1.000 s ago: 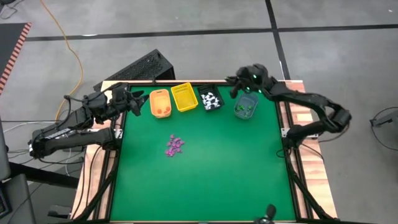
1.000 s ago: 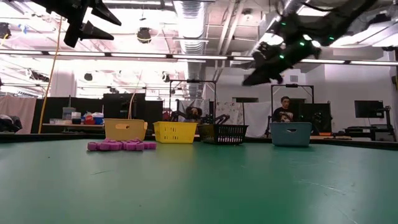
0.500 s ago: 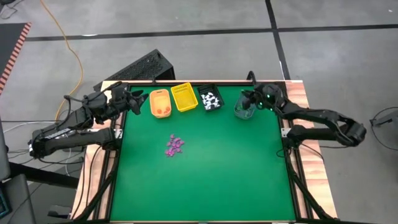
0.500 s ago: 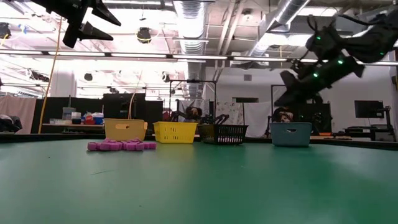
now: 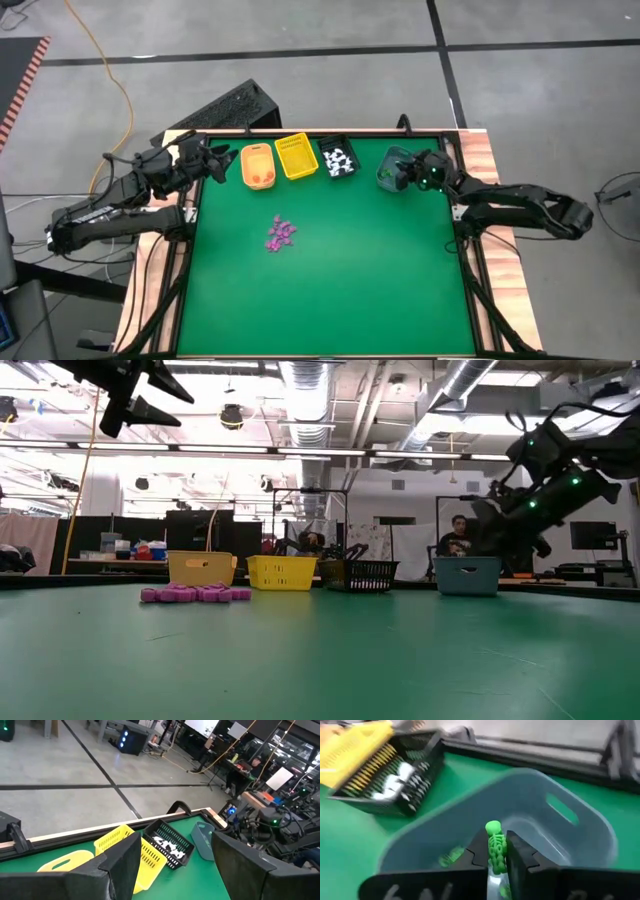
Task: Sort Halloween decoration
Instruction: Put the green skeleton toy into the blue bin, then put the pink skeleton toy into the yellow bin
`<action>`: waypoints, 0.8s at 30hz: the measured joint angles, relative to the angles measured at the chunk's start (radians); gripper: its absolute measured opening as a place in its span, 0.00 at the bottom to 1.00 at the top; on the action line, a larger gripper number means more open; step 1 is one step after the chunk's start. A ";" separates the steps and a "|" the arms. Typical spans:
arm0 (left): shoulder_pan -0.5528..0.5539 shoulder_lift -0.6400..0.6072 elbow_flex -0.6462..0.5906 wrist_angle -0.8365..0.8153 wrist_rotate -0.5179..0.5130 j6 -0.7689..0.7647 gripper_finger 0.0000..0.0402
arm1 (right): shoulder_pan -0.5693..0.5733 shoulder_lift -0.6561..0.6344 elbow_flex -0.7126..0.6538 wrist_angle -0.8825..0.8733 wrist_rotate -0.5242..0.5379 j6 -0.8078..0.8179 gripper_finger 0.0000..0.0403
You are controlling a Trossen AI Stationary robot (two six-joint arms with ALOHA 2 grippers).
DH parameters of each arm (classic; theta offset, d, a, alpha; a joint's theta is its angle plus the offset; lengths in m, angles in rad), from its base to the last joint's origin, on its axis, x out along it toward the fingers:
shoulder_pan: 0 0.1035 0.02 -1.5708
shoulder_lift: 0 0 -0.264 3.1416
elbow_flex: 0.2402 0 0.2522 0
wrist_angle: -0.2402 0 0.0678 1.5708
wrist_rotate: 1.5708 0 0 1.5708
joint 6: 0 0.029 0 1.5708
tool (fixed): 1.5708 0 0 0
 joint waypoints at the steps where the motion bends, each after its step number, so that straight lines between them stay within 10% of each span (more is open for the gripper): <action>1: 0.000 0.000 0.000 -0.002 0.000 0.000 0.58 | 0.000 0.000 0.000 -0.015 0.011 0.009 0.12; 24: 0.000 0.000 0.000 -0.014 -0.001 0.000 0.58 | 0.013 -0.003 0.109 0.027 -0.145 0.020 0.40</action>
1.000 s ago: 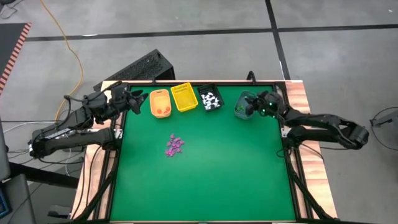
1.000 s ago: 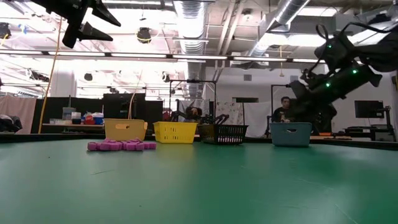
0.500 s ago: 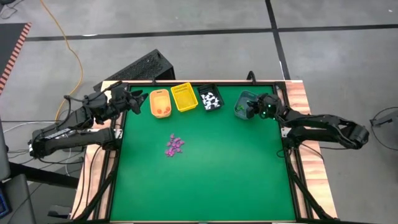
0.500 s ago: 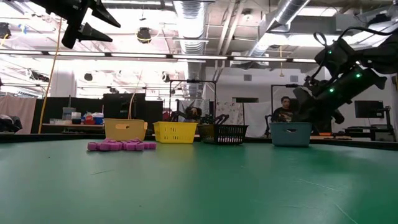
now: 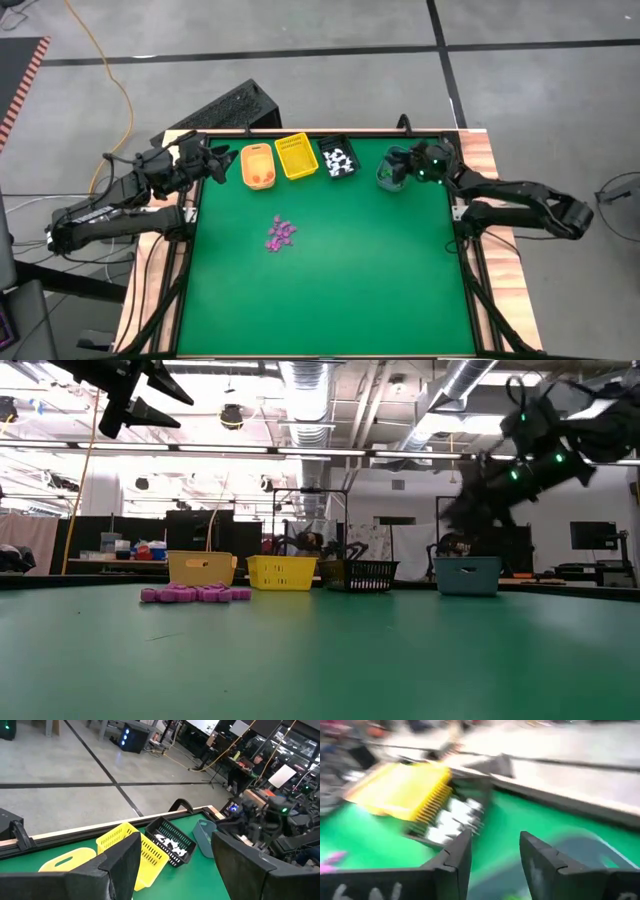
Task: Sort Halloween decoration
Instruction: Put the pink skeleton toy into the yellow bin
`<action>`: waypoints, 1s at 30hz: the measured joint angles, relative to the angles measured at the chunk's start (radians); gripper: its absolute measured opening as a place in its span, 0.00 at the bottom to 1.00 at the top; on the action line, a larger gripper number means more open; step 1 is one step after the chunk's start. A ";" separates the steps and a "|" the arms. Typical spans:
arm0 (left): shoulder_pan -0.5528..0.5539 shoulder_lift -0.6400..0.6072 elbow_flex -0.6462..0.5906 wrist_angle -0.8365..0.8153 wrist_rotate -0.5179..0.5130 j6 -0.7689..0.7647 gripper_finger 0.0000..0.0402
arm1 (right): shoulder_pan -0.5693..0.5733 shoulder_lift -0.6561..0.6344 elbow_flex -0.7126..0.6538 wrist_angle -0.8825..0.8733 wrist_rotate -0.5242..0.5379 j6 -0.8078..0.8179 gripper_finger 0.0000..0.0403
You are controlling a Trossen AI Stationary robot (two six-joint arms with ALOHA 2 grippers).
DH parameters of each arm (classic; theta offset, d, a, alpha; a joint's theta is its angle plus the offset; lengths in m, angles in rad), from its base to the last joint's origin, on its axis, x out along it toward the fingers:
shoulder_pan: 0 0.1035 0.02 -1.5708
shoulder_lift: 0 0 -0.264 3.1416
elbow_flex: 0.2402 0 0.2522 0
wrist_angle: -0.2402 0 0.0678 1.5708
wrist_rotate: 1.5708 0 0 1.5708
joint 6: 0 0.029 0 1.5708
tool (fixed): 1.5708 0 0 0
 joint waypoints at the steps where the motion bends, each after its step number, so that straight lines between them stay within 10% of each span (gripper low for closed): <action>1: 0.000 0.000 0.000 0.000 0.000 0.000 0.58 | 0.011 0.000 0.020 0.012 -0.029 -0.005 0.40; 8: 0.000 0.000 0.000 0.000 0.000 0.015 0.58 | 0.216 0.003 0.172 0.013 -0.085 -0.139 0.41; 17: 0.000 0.000 0.000 0.002 0.000 0.041 0.58 | 0.519 0.027 0.236 0.015 0.129 -0.260 0.41; 30: 0.000 0.000 0.000 0.002 0.001 0.041 0.58 | 0.654 0.424 0.305 0.200 0.148 -0.202 0.41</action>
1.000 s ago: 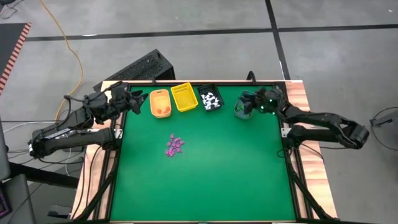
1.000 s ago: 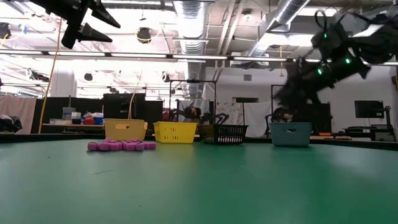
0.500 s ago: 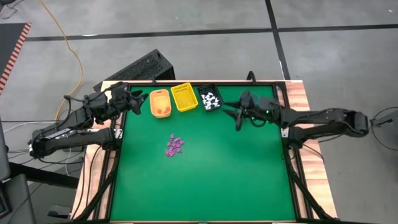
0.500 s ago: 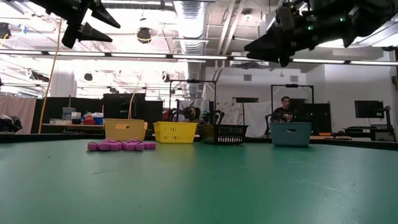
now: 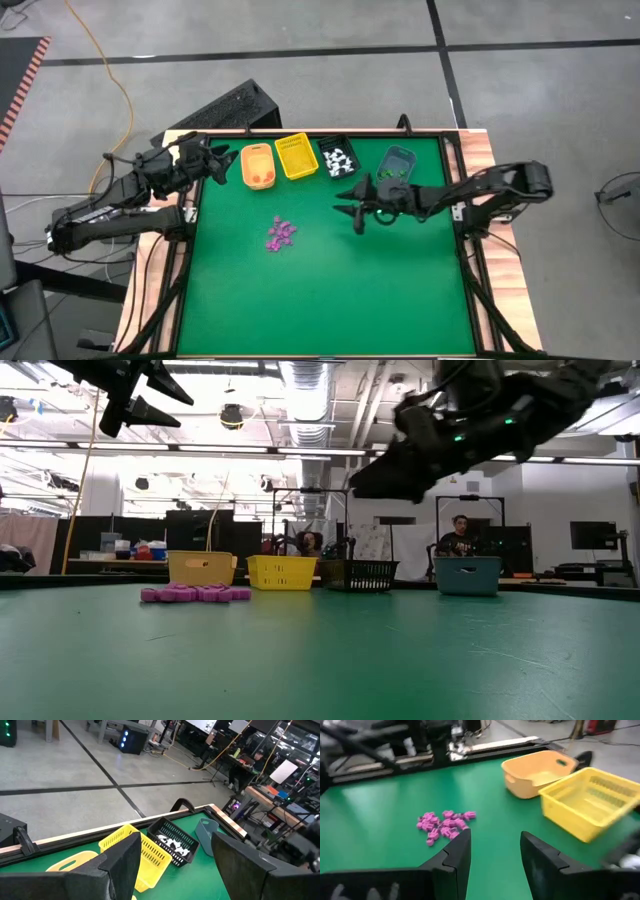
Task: Sort Halloween decoration
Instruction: Put the pink skeleton toy into the yellow bin
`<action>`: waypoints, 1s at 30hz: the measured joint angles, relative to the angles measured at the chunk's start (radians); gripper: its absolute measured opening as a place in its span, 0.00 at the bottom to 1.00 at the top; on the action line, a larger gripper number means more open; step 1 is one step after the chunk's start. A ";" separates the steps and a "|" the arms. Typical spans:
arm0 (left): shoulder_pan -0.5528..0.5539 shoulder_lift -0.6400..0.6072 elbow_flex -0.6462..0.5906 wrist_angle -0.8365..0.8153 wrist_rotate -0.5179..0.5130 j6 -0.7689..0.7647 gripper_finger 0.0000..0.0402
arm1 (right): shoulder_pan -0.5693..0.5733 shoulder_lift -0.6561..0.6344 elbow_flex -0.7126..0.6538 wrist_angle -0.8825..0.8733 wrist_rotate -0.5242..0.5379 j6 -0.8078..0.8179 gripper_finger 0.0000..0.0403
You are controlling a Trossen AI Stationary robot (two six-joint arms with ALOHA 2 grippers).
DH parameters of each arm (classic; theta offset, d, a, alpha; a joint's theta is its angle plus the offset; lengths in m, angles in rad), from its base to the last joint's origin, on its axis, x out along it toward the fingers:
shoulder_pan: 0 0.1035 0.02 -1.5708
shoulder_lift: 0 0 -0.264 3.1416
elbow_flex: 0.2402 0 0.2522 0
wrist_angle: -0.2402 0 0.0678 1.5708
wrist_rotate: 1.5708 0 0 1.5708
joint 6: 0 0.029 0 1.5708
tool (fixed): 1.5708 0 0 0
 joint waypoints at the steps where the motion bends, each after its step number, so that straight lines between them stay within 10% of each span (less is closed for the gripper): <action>1: 0.000 0.000 0.000 0.000 0.000 -0.002 0.58 | 0.006 0.037 0.025 0.002 -0.016 -0.013 0.41; 16: 0.000 0.000 0.000 -0.001 0.000 -0.014 0.58 | 0.035 0.475 0.429 -0.001 -0.256 -0.149 0.41; 30: 0.000 0.000 0.000 -0.002 0.002 -0.007 0.58 | 0.042 0.670 0.511 -0.008 -0.260 -0.192 0.41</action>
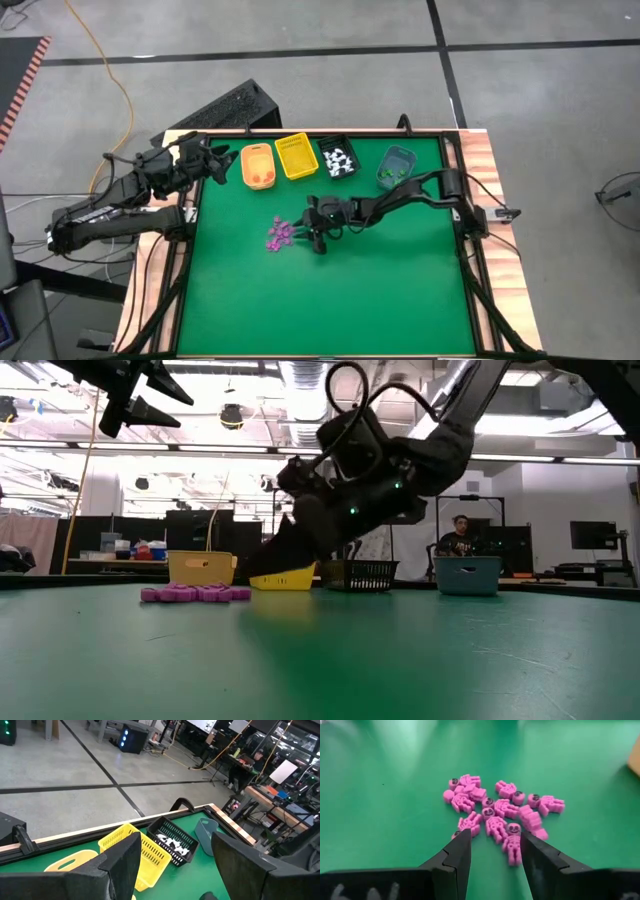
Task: Sort Halloween decoration
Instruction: Put the pink skeleton toy into the yellow bin
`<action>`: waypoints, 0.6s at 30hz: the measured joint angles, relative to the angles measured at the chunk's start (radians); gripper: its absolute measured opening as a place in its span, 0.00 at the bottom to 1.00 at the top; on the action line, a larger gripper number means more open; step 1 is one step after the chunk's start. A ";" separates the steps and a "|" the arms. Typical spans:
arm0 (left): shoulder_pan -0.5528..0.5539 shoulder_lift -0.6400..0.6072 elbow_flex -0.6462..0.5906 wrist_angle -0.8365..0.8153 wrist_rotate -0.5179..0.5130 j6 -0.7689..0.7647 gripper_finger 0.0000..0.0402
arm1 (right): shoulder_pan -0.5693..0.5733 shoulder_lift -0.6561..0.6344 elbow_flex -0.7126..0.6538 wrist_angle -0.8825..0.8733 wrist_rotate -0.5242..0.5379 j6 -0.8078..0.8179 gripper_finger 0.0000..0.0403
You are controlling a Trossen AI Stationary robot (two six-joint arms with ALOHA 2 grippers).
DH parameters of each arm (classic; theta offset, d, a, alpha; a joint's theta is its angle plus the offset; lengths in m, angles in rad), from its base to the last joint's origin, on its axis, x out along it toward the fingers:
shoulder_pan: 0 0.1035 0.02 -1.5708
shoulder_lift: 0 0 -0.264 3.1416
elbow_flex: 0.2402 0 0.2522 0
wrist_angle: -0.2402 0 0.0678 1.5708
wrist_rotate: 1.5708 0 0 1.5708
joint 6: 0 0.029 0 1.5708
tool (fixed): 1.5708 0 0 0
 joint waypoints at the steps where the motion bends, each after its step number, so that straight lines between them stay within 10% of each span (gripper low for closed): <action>1: 0.000 0.000 0.000 0.000 0.000 0.000 0.58 | 0.000 0.010 0.006 0.003 0.000 0.000 0.41; 18: 0.000 0.000 0.000 -0.023 0.000 0.001 0.58 | -0.042 0.041 0.016 -0.047 0.011 -0.001 0.35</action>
